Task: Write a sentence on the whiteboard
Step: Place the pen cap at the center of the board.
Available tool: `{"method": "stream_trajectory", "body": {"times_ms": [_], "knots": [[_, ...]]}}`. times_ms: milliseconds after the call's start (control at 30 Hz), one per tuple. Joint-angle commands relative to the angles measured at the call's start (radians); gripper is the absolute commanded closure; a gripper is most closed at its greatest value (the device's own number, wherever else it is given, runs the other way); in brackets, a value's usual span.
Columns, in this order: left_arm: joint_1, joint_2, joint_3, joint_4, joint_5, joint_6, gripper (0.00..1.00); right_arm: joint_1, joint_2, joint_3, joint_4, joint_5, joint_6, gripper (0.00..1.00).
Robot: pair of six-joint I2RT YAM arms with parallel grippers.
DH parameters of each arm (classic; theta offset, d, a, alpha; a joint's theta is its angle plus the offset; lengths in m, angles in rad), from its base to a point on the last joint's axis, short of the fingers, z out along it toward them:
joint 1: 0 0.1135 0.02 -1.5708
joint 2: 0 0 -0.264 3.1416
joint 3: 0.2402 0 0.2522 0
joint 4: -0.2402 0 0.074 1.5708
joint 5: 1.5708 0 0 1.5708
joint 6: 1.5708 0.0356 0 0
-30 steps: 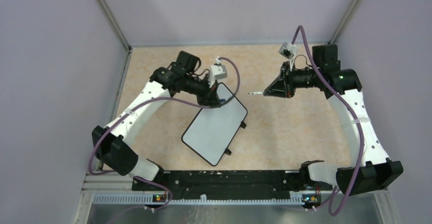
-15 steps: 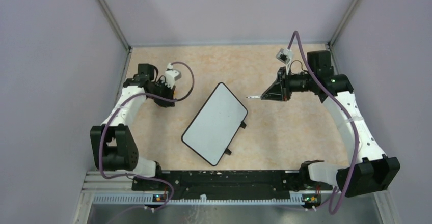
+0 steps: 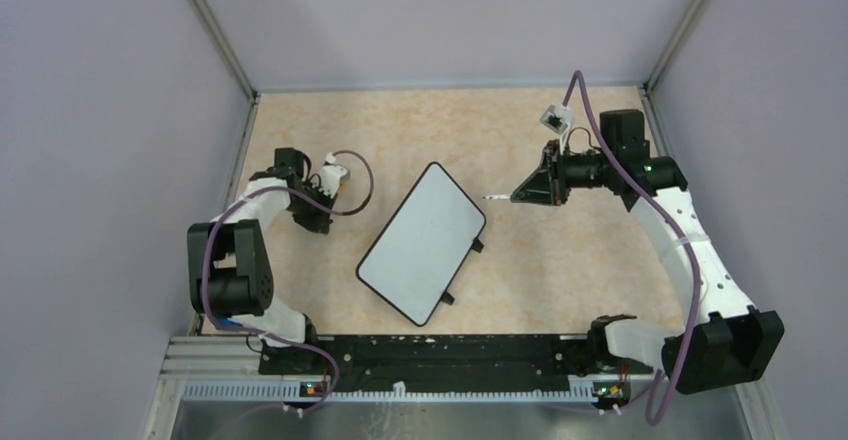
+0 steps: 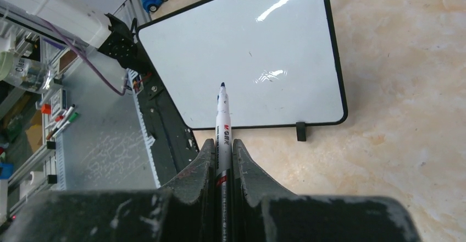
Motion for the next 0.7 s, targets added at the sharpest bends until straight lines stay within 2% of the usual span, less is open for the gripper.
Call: {"method": "stream_trajectory", "body": {"times_ms": [0, 167, 433, 533, 600, 667], "knots": [[0.004, 0.023, -0.030, 0.043, -0.010, 0.036, 0.89, -0.009, -0.041, -0.007, 0.044, -0.013, 0.001, 1.00], [0.004, 0.043, -0.048, 0.055, -0.020, 0.045, 0.82, -0.009, -0.043, -0.007, 0.037, -0.011, -0.001, 1.00], [0.004, 0.038, -0.022, 0.000, 0.041, 0.044, 0.54, -0.009, -0.039, -0.002, 0.023, -0.009, -0.009, 1.00], [0.004, 0.021, 0.008, -0.038, 0.083, 0.040, 0.49, -0.008, -0.036, 0.000, 0.016, -0.009, -0.014, 1.00], [0.013, -0.002, 0.041, -0.069, 0.144, 0.030, 0.48, -0.008, -0.035, 0.001, 0.017, -0.006, -0.014, 1.00], [0.023, -0.020, 0.079, -0.120, 0.276, 0.022, 0.48, -0.009, -0.033, 0.001, 0.020, -0.004, -0.014, 1.00]]}}
